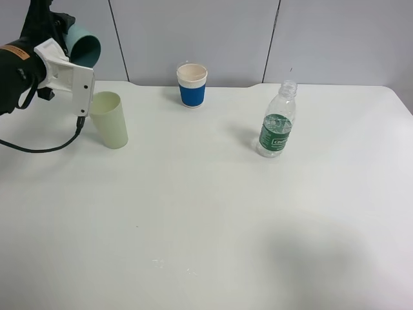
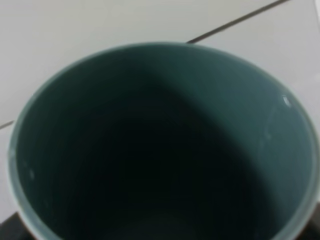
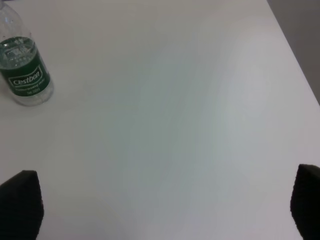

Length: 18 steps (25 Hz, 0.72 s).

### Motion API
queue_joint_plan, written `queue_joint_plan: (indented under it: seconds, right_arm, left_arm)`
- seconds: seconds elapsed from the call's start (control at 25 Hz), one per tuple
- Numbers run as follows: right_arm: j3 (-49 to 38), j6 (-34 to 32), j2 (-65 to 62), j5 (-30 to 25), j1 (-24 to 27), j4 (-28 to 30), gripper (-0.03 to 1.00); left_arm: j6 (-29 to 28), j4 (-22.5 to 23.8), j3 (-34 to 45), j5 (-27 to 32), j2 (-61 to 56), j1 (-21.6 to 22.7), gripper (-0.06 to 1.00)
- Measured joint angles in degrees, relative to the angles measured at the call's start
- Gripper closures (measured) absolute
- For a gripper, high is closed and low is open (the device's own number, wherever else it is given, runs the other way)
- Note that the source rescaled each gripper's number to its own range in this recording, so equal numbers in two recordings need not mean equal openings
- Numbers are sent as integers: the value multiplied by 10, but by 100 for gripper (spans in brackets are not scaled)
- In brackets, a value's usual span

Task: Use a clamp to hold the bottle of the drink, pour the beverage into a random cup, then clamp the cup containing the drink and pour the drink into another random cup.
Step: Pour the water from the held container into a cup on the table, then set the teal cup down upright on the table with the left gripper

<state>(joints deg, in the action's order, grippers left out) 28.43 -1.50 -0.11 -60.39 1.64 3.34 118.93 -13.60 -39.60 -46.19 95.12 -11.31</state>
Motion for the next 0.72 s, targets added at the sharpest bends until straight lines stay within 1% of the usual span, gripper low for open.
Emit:
queue_joint_plan:
  seconds: [0.08,0.12,0.16,0.28,0.44,0.56,0.6,0.64,0.72]
  right_arm:
    - [0,0,0,0,0,0,-2]
    - [0,0,0,0,0,0,-2]
    - [0,0,0,0,0,0,-2]
    - [0,0,0,0,0,0,-2]
    - [0,0,0,0,0,0,-2]
    - [0,0,0,0,0,0,-2]
    - [0,0,0,0,0,0,-2]
    - [0,0,0,0,0,0,-2]
    - [0,0,0,0,0,0,-2]
  left_arm:
    - [-27,0,0,15,0,0,93]
    - [-77,0,0,38,0,0,93]
    - [-104,0,0,53,0,0,93]
    - [-211,-6,0,75,0,0,93]
    - [-328,-24,0,79,-7,0,93]
    - [-414,-29,0,79,-28,1,93]
    - [-435,-29,0,79,-37,1,93]
    - [-435,-29,0,79,-37,1,93]
    - [-482,-30,0,84,-57,1,93]
